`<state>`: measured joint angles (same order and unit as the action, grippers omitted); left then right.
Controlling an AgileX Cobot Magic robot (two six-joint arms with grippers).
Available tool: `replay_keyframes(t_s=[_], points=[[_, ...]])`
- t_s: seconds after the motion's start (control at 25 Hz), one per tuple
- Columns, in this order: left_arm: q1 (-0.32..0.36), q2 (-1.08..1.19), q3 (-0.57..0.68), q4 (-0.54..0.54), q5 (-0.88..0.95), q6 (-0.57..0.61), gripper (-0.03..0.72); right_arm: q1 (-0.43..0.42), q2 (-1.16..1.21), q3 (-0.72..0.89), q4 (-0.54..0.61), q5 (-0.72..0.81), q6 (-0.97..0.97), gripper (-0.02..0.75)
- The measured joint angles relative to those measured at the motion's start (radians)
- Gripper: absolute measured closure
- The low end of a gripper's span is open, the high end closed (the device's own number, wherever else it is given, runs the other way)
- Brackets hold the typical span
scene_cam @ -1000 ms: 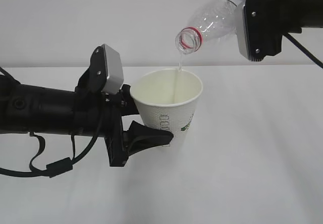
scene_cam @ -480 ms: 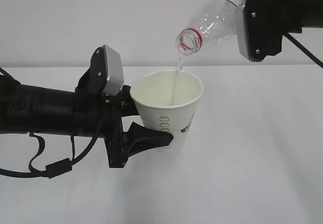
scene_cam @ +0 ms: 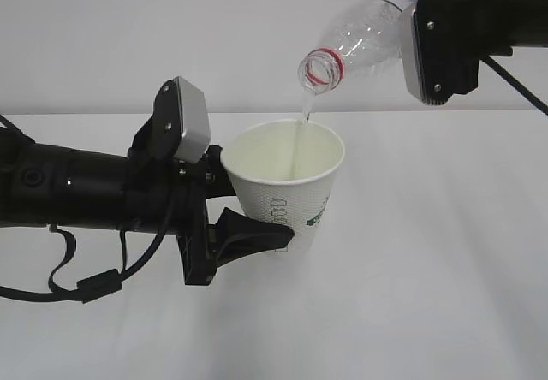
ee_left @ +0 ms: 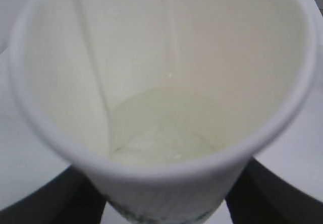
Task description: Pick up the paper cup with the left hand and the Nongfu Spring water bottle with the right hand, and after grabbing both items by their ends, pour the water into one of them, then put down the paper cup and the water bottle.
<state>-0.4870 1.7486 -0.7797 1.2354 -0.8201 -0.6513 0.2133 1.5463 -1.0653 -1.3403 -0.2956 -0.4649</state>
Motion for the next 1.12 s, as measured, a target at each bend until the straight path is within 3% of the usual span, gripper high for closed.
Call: replay_keyframes(t_s=[1.12], points=[[0.0, 0.0, 0.0, 0.007, 0.0, 0.0, 0.199, 0.0, 0.0, 0.0, 0.0, 0.0, -0.013, 0.216]])
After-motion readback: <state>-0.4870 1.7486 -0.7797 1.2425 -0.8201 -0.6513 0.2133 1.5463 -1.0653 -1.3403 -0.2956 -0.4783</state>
